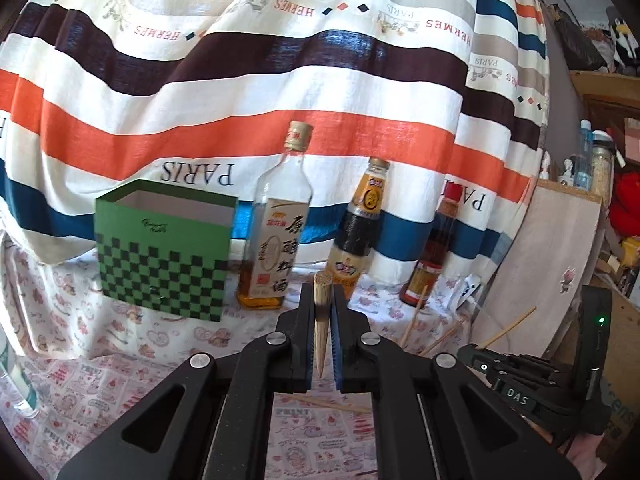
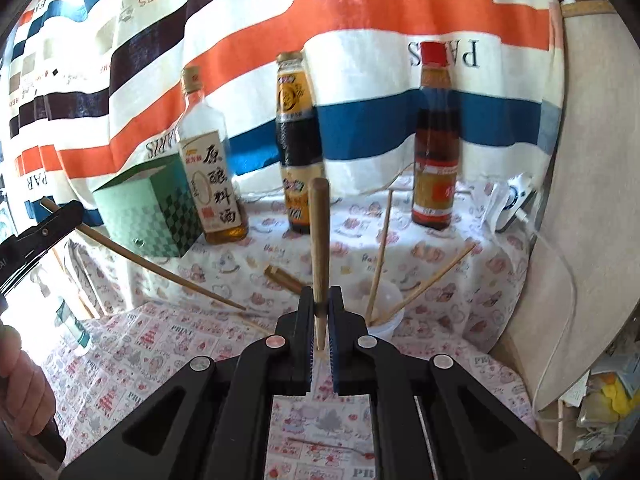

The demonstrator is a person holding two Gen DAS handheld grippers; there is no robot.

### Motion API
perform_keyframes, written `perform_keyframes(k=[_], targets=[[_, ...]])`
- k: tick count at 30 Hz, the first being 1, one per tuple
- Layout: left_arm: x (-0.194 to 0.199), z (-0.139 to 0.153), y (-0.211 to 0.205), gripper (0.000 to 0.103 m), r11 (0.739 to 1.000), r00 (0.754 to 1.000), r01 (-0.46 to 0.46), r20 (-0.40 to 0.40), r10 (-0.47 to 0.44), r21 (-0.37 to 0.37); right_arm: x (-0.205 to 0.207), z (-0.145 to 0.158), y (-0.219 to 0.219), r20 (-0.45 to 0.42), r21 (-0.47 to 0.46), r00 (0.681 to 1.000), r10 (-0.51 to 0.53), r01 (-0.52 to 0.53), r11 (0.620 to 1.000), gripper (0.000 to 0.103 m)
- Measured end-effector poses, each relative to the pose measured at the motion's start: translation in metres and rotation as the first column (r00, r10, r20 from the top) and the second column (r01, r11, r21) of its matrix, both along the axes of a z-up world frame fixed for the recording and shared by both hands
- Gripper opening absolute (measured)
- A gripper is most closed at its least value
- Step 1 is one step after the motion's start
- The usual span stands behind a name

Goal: Organize utensils
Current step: 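Carry both held chopsticks over the clear cup with both tools, then open both tools to drop the chopsticks into the cup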

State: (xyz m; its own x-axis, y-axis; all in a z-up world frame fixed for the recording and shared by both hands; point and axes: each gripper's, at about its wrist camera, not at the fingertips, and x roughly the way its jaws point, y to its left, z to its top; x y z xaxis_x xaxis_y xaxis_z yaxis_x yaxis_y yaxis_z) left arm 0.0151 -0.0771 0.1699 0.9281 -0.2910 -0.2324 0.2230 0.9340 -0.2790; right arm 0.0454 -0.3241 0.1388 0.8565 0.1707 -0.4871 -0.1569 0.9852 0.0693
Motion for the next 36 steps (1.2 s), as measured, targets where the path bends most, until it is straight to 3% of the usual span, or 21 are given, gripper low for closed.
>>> perform_keyframes(k=[5, 12, 16, 29, 34, 36], targets=[[0.02, 0.022, -0.034, 0.006, 0.996, 0.996, 0.084, 0.005, -0.084, -0.026, 0.016, 0.018, -0.022, 0.06, 0.038, 0.997, -0.051, 0.048, 0.998, 0.007], [0.045, 0.028, -0.089, 0.006, 0.993, 0.995, 0.085, 0.045, -0.089, 0.087, 0.055, 0.014, -0.039, 0.053, 0.075, 0.997, -0.057, 0.053, 0.996, 0.007], [0.074, 0.011, -0.109, 0.006, 0.989, 0.997, 0.078, -0.011, -0.078, 0.126, 0.076, -0.002, -0.048, 0.006, 0.129, 0.999, -0.054, 0.053, 0.99, 0.007], [0.126, -0.055, -0.113, 0.006, 0.988, 0.976, 0.133, -0.183, -0.117, 0.079, 0.116, -0.052, -0.064, -0.124, 0.143, 0.992, -0.029, 0.047, 0.989, 0.008], [0.126, -0.056, -0.114, 0.007, 0.989, 0.98, 0.128, -0.165, -0.113, 0.08, 0.124, -0.063, -0.064, -0.133, 0.162, 0.991, -0.007, 0.029, 0.986, 0.008], [0.122, -0.049, -0.115, 0.014, 0.985, 0.985, 0.124, -0.138, -0.107, 0.118, 0.123, -0.062, -0.065, -0.128, 0.177, 0.992, 0.01, 0.013, 0.984, 0.008]])
